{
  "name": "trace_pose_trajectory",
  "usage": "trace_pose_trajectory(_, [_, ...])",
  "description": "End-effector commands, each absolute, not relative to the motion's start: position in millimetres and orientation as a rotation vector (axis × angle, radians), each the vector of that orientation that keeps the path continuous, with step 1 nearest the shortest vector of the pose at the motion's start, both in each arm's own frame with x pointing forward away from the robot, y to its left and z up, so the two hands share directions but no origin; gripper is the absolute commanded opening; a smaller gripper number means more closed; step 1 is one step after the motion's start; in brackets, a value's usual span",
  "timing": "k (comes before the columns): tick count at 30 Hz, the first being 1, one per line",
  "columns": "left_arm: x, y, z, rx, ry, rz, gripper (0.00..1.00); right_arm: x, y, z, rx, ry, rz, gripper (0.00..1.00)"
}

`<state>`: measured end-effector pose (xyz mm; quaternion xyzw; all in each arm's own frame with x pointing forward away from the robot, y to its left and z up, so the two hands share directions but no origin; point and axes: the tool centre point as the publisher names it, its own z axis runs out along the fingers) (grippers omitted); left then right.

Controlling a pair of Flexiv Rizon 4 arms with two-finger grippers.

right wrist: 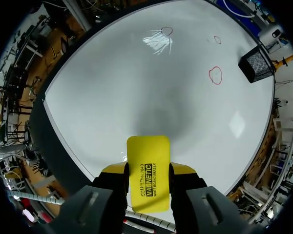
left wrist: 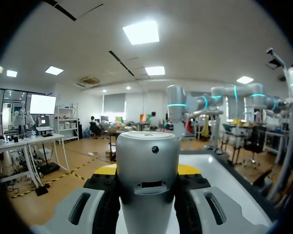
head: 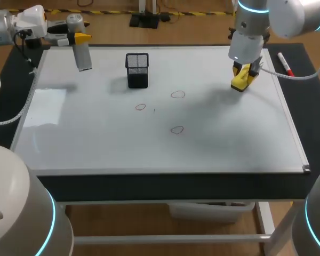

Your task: Pick up the inspection probe, press it on each red-marked spot on the whiteboard one by one, put down the probe, pick up the eraser, and wipe off all the red marks.

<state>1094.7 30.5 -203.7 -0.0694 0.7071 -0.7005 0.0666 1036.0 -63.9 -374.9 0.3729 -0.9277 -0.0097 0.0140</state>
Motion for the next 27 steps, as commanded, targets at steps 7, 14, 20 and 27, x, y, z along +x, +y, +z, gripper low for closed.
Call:
trace_pose_trajectory(7, [1067, 8, -201, -0.195, 2.123, -2.171, 0.00, 1038, -64, -374, 1.162, -2.883, -0.025, 0.00])
trace_pose_trajectory(14, [1039, -16, -196, -0.151, 2.123, -2.222, 0.00, 1038, -64, -374, 1.162, -2.883, -0.025, 0.00])
trace_pose_trajectory(20, [1016, -34, -198, -0.160, 2.130, -2.256, 0.00, 1038, -64, -374, 1.162, -2.883, -0.025, 0.00])
trace_pose_trajectory(27, [986, -58, -203, -0.125, 2.128, -2.307, 0.00, 1038, -64, -374, 1.162, -2.883, -0.025, 0.00])
